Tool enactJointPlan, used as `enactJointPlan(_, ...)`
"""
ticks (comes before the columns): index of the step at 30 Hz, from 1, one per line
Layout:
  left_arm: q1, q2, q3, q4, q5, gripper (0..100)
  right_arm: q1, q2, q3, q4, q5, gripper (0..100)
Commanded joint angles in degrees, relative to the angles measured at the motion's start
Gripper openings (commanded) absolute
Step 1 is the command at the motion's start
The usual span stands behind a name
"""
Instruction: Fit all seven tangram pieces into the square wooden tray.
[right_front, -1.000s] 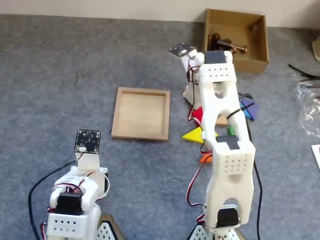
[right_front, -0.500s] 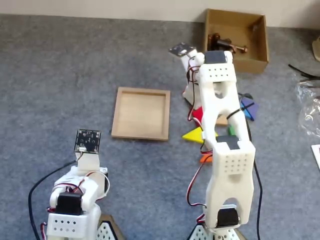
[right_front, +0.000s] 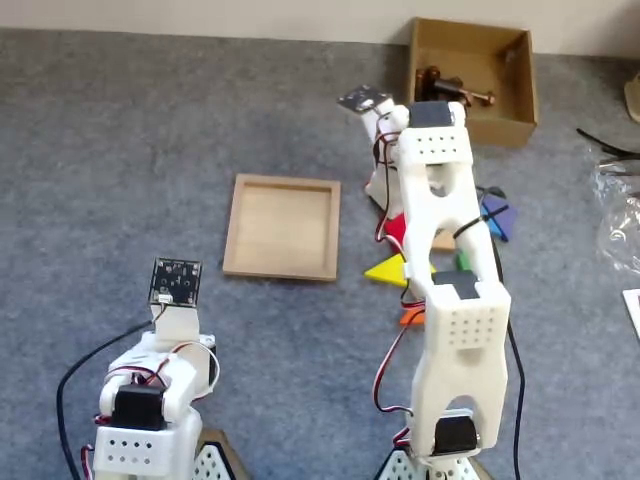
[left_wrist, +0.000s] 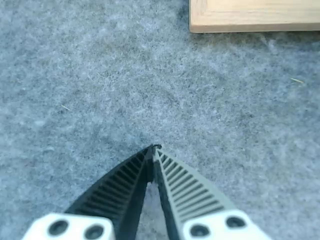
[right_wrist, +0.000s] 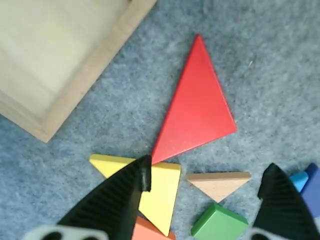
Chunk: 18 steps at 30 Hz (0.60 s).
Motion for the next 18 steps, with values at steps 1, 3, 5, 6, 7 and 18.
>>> enactJointPlan(1, 1.01, -0.4, 1.1, -0.18, 0.35, 1, -0.66, -0.4, -0.22, -2.07, -0.7, 33.0)
enactJointPlan(3, 1.01, -0.4, 1.1, -0.18, 0.35, 1, -0.66, 1.36, -0.57, -2.15, -2.11, 33.0)
enactJointPlan(5, 1.01, -0.4, 1.1, -0.18, 0.35, 1, -0.75, 3.74, -0.75, -2.33, -2.73, 33.0)
enactJointPlan(6, 1.01, -0.4, 1.1, -0.18, 0.35, 1, -0.75, 5.14, -0.75, -2.33, -2.81, 33.0)
enactJointPlan(7, 1.01, -0.4, 1.1, -0.18, 0.35, 1, -0.75, 6.02, -0.92, -2.33, -2.73, 33.1)
enactJointPlan(18, 1.01, -0.4, 1.1, -0.18, 0.35, 1, -2.86, 8.4, -6.37, -1.98, -1.58, 33.3)
